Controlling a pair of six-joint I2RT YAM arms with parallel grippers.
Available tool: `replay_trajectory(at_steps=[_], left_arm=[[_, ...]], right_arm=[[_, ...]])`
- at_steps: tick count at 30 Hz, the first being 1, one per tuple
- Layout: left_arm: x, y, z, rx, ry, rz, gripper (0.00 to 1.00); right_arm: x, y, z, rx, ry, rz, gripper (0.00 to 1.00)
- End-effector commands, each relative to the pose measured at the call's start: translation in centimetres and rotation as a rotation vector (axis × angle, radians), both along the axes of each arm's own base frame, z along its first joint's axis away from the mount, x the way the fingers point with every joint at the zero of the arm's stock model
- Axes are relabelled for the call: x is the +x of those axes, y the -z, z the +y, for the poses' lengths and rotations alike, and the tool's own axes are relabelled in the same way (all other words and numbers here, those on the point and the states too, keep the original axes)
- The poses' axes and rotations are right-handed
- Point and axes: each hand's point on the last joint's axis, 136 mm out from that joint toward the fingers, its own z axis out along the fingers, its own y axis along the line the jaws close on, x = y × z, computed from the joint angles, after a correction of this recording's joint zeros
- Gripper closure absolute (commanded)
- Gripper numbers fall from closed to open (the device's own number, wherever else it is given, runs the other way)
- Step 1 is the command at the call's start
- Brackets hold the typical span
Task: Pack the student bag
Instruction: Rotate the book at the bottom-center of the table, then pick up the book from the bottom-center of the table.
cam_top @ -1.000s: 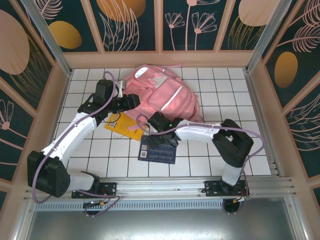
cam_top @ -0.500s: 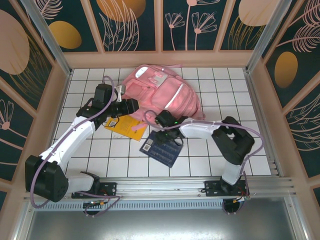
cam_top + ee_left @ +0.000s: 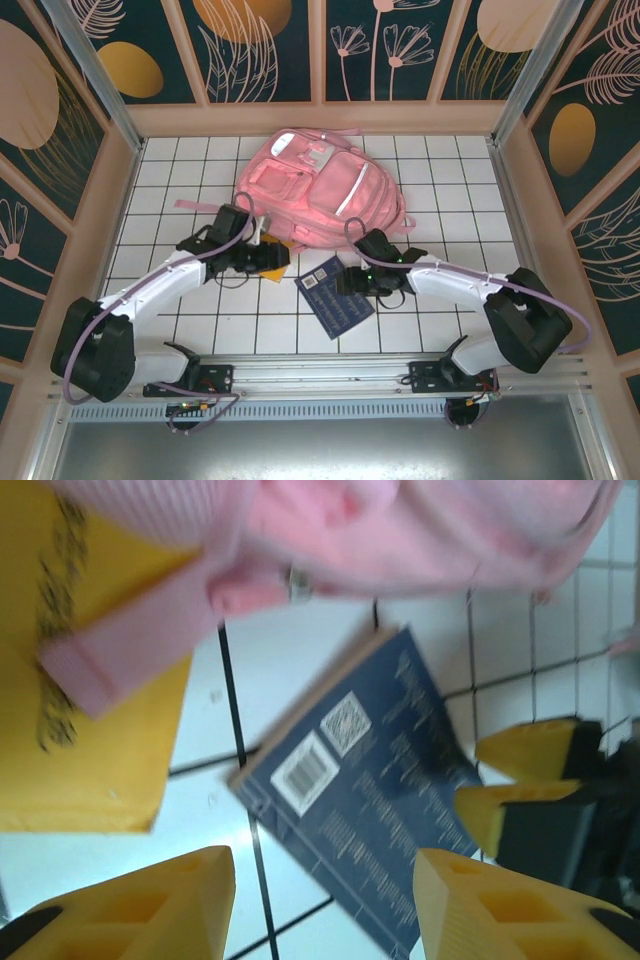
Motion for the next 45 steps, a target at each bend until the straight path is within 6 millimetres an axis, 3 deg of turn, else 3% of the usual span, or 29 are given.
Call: replay_trajectory(at_steps=[1, 10, 17, 24, 35, 45], left_arm=[[-1.0, 1.3, -1.5, -0.046, 0.024, 0.049, 0.49], [-2.7, 4.9, -3.5, -0.059, 0.070, 0.185, 0.48], [-3.1, 7.2, -2.7, 0.030, 0.056, 0.217, 0.48], [-4.2, 9.3, -1.2, 0.110, 0.036, 0.266, 0.48], [-3.4, 9.0, -2.9, 0.031, 0.041, 0.270, 0.49], [-3.8, 9.4, -2.9, 0.024, 0.049, 0.285, 0.49]], right_arm=[[-1.0, 0.2, 0.1, 0.059, 0.015, 0.058, 0.32], [-0.2, 0.5, -1.2, 0.011, 0.055, 0.006, 0.34], [-2.3, 0.7, 1.6, 0.113, -0.052, 0.086, 0.38], [-3.5, 0.7, 2.9, 0.208, -0.081, 0.148, 0.43], [-3.2, 0.8, 4.8, 0.312, -0.097, 0.216, 0.45], [-2.7, -1.8, 5.4, 0.351, -0.113, 0.184, 0.62]])
